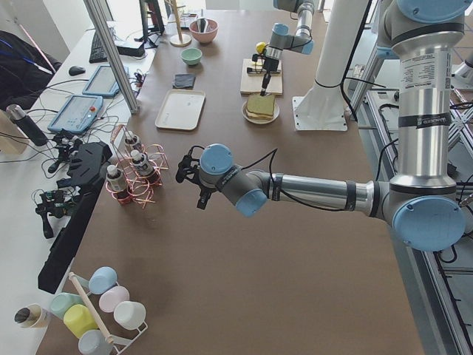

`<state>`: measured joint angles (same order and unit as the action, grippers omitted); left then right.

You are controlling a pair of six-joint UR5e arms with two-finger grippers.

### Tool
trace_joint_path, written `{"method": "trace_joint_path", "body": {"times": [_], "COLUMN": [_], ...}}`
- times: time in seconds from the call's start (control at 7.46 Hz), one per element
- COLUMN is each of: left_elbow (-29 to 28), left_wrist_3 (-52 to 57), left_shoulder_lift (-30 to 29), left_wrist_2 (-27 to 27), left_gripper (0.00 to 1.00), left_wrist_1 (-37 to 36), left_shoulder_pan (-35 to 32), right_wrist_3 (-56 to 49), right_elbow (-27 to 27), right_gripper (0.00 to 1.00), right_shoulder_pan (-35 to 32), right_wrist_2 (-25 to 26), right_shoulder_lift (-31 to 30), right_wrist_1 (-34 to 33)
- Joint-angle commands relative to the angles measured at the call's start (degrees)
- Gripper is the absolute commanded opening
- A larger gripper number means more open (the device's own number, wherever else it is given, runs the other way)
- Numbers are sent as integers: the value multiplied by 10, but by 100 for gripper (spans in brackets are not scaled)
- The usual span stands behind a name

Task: Make sandwich and place on tray
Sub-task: 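Carry the bread slice over the egg on the white plate, then lower the bread onto the egg and open the right gripper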

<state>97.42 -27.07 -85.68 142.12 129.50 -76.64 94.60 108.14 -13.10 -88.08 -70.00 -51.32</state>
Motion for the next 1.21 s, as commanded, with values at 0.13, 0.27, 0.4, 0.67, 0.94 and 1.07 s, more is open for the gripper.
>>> {"method": "trace_joint_path", "body": {"times": [0.13,0.27,0.4,0.67,0.94,1.07], "left_elbow": [-3,-3,-2,0,0,-1], "left_wrist_3": [0,0,0,0,0,1], "left_shoulder_lift": [0,-1,-1,-1,-1,-1], "left_wrist_2": [0,0,0,0,0,0], "left_gripper": [98,98,98,98,98,98], "left_wrist_1": [0,0,0,0,0,0], "left_shoulder_pan": [0,0,0,0,0,0], "right_wrist_3": [-2,-1,-1,-3,-8,-9], "right_elbow": [-10,-10,-11,-15,-20,-21], "right_gripper": [0,0,0,0,0,0], "right_shoulder_pan": [-2,0,3,4,8,9], "right_wrist_2": [-1,-1,0,0,5,6], "right_shoulder_lift": [1,1,-2,-4,-10,-10], "right_wrist_1": [1,1,1,1,1,1]}}
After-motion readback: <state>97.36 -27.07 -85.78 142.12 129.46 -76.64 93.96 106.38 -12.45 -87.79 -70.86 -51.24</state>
